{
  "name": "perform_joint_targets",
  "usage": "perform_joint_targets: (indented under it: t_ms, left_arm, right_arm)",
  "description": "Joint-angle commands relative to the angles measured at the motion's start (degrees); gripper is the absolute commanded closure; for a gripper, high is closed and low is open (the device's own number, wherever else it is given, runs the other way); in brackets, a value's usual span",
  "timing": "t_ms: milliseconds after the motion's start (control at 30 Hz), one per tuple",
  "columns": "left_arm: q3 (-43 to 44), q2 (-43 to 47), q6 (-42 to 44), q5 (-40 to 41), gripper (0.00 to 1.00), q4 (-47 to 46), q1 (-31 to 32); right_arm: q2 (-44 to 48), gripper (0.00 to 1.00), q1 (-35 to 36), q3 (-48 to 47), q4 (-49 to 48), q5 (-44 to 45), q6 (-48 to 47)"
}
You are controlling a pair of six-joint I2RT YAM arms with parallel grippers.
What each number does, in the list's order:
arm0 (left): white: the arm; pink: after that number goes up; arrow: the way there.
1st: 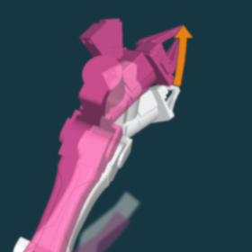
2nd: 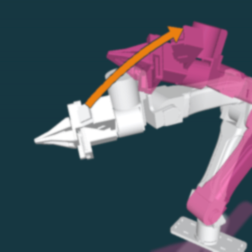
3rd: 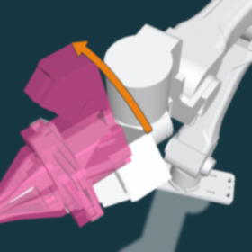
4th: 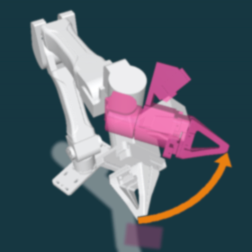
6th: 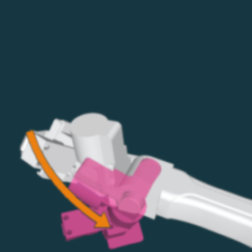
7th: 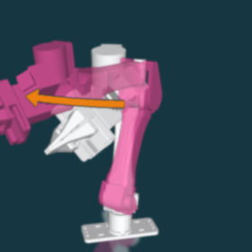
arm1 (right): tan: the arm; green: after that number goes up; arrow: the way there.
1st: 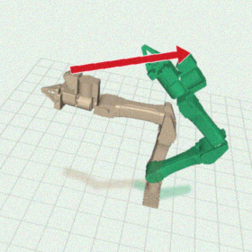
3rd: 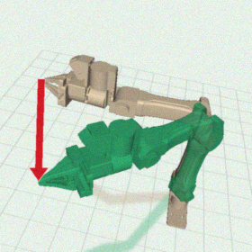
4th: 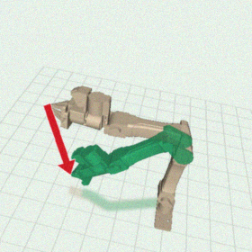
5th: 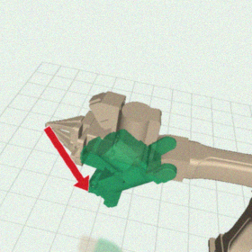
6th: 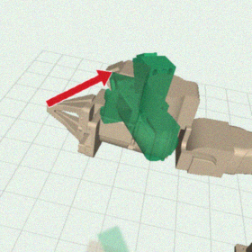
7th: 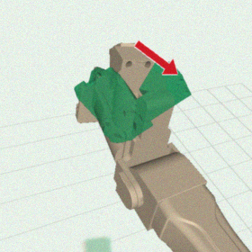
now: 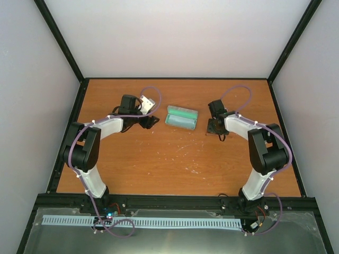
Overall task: Organize the sunglasses
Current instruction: Adjust the sunglasses at the center of the board.
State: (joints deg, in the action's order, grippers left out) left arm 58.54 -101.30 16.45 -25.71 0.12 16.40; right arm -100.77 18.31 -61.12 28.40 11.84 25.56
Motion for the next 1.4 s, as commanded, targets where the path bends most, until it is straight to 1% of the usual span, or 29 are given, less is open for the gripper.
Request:
perform_joint_targets:
  t_ms: [0, 233, 533, 600, 700, 767, 800, 867, 933, 1000, 1067, 1200, 1300, 1367]
  left_arm:
    - [-0.3, 1.3, 0.3, -0.4, 0.27, -1.8, 0.0]
    - [-0.5, 0.7, -0.3, -0.6, 0.27, -2.4, 0.0]
    - [-0.2, -0.5, -0.4, -0.3, 0.27, -2.6, -0.1]
    - [0.1, -0.8, -0.5, -0.4, 0.27, -2.5, -0.1]
    - [0.3, -1.0, -0.5, -0.4, 0.27, -2.4, -0.1]
    - [0.3, -1.0, -0.3, -0.5, 0.27, -2.1, -0.1]
    - [0.4, -1.0, -0.1, -0.5, 0.27, -1.9, -0.1]
    - [0.5, -1.0, 0.6, -0.4, 0.27, -1.4, -0.1]
    - [0.7, -1.0, 1.6, -0.3, 0.27, -0.9, -0.1]
    - [1.0, -1.1, 2.6, 0.0, 0.27, -0.2, -0.2]
    - [1.5, -1.2, 3.6, 0.3, 0.27, 0.6, -0.6]
    - [2.4, -1.3, 5.8, 0.7, 0.27, 2.1, -1.6]
    - [3.2, -1.7, 7.7, 0.7, 0.27, 3.8, -2.5]
    - [3.9, -2.1, 8.9, 0.6, 0.27, 4.8, -3.0]
  right_arm:
    - [-1.2, 0.97, 0.3, -1.5, -2.8, -6.3, 1.1]
    - [-4.1, 0.97, 0.4, -2.6, -6.1, -14.2, 1.9]
    - [-6.3, 0.97, 0.5, -5.0, -9.1, -19.5, 1.5]
    - [-5.8, 0.96, 0.5, -6.0, -8.5, -20.6, 0.7]
    - [-1.9, 0.9, 0.5, -5.9, -6.1, -19.6, -1.9]
    - [2.2, 0.82, 0.4, -4.6, -4.5, -17.3, -4.6]
    - [4.3, 0.77, 0.4, -4.1, -3.5, -15.7, -6.4]
    - [7.3, 0.64, 0.3, -3.4, -2.5, -14.1, -11.4]
    - [8.2, 0.51, 0.2, -3.8, -2.1, -13.9, -17.8]
    - [7.7, 0.44, 0.2, -4.8, -1.7, -13.7, -25.4]
    - [6.5, 0.41, 0.1, -5.8, -1.8, -12.9, -33.9]
    - [4.2, 0.4, -0.6, -6.3, -4.6, -12.6, -49.6]
    - [2.5, 0.39, -2.7, -8.6, -3.8, -17.7, -58.0]
    - [2.8, 0.39, -4.1, -8.8, -2.9, -22.7, -67.0]
